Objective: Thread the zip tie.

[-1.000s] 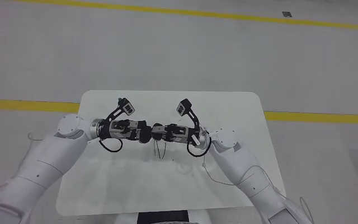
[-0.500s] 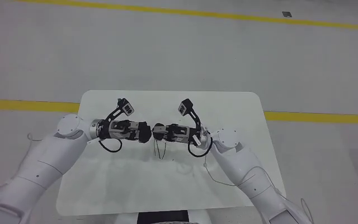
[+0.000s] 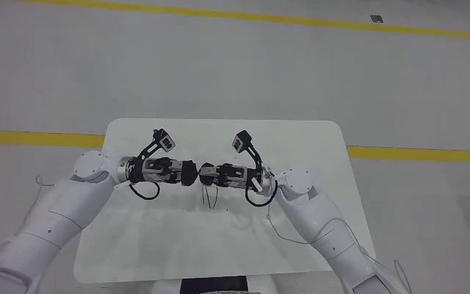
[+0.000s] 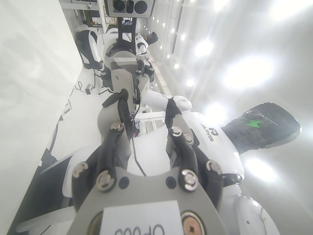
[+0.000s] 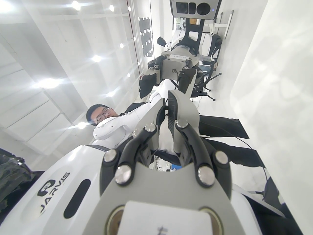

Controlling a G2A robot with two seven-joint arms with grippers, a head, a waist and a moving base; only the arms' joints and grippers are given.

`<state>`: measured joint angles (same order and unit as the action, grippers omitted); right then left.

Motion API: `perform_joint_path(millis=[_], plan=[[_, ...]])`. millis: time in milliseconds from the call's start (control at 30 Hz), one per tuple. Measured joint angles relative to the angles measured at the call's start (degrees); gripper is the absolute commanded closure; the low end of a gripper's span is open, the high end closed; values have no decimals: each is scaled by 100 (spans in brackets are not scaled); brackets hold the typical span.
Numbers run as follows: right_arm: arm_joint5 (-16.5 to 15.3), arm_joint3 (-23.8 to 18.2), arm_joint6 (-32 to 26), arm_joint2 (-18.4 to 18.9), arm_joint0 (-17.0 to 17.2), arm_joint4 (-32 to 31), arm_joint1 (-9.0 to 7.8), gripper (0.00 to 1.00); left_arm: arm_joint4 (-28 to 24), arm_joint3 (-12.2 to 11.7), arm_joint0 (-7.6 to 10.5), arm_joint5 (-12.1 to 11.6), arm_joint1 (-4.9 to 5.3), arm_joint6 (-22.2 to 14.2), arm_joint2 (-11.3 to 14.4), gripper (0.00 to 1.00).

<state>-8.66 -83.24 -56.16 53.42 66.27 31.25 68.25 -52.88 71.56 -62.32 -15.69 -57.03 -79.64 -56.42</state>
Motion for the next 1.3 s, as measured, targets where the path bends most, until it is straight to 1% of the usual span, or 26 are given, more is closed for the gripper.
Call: perform_joint_path(millis=[33, 67, 233, 633, 833, 1000, 1067, 1133, 1167, 1300], plan=[[-3, 7, 4, -3, -4, -1, 3, 100, 2, -5, 0, 1, 0, 0, -1, 84], [-11, 14, 9, -5, -7, -1, 7, 100, 6, -11, 1, 3, -1, 0, -3, 86], [-43, 30, 23, -4, -9, 5, 20, 100, 13, -16, 12, 21, -5, 0, 7, 84], [-51, 32, 23, 9, -35, 5, 46, 100, -2, -65, 56, 40, -16, 0, 55, 87], [-37, 49, 7, -14, -73, -5, 66, 100, -12, -88, 84, 42, -21, 0, 85, 85], [-38, 69, 1, -28, -85, -6, 80, 100, -13, -99, 97, 41, -21, 0, 97, 86], [-39, 75, -2, -32, -88, -6, 85, 100, -12, -101, 102, 47, -20, 0, 105, 88], [-37, 80, -5, -35, -90, -7, 89, 100, -12, -102, 105, 53, -18, 0, 111, 93], [-33, 83, -7, -35, -91, -7, 92, 100, -11, -104, 106, 57, -17, 0, 115, 100], [-24, 86, 0, -34, -88, -9, 99, 100, -11, -107, 112, 63, -13, 0, 128, 100]])
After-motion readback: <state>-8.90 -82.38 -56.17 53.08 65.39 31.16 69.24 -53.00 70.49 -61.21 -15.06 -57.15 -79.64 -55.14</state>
